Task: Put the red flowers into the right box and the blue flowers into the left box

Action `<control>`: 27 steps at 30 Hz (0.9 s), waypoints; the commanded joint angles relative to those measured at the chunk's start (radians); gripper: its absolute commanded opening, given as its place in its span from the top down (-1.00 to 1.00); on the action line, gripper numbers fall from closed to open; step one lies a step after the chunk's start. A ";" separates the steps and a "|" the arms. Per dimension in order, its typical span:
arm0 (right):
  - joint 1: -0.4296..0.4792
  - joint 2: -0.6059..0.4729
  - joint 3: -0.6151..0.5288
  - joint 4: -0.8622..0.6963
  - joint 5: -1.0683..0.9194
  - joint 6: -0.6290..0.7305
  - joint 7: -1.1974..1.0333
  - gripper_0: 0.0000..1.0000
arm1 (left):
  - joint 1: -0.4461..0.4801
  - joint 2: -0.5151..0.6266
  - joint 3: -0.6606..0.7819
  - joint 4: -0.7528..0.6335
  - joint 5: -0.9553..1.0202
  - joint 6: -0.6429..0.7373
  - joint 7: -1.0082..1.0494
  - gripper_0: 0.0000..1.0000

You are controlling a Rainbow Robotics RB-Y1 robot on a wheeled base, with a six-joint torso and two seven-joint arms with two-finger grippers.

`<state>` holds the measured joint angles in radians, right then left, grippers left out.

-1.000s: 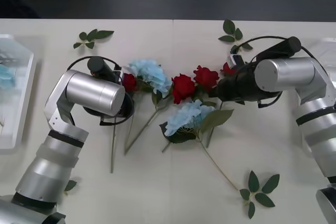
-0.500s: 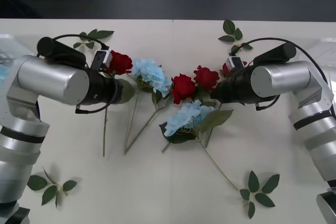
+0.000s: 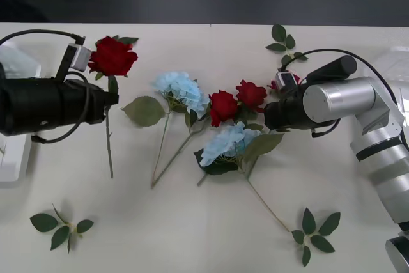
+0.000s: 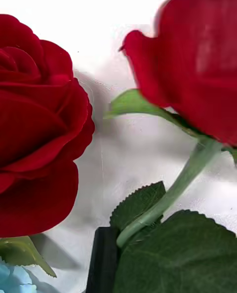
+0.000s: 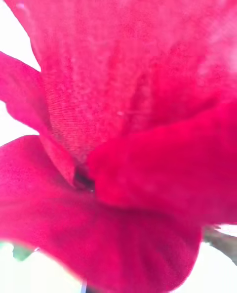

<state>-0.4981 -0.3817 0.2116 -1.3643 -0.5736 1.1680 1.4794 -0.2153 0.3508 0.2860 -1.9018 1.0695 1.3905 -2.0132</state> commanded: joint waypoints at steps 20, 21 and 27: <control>0.065 -0.144 -0.437 -0.467 -0.267 0.521 0.062 1.00 | 0.111 0.005 0.102 -0.030 0.679 -0.002 -0.670 1.00; 0.075 -0.158 -0.460 -0.484 -0.276 0.535 0.075 1.00 | 0.111 0.007 0.101 -0.030 0.702 0.004 -0.673 1.00; 0.133 -0.215 -0.584 -0.510 -0.304 0.558 0.242 1.00 | 0.088 0.005 0.091 -0.030 0.797 0.051 -0.673 1.00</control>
<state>-0.3782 -0.5614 -0.3293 -1.8426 -0.8649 1.7251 1.6473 -0.1089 0.3509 0.3692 -1.9021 1.8299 1.4215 -2.6390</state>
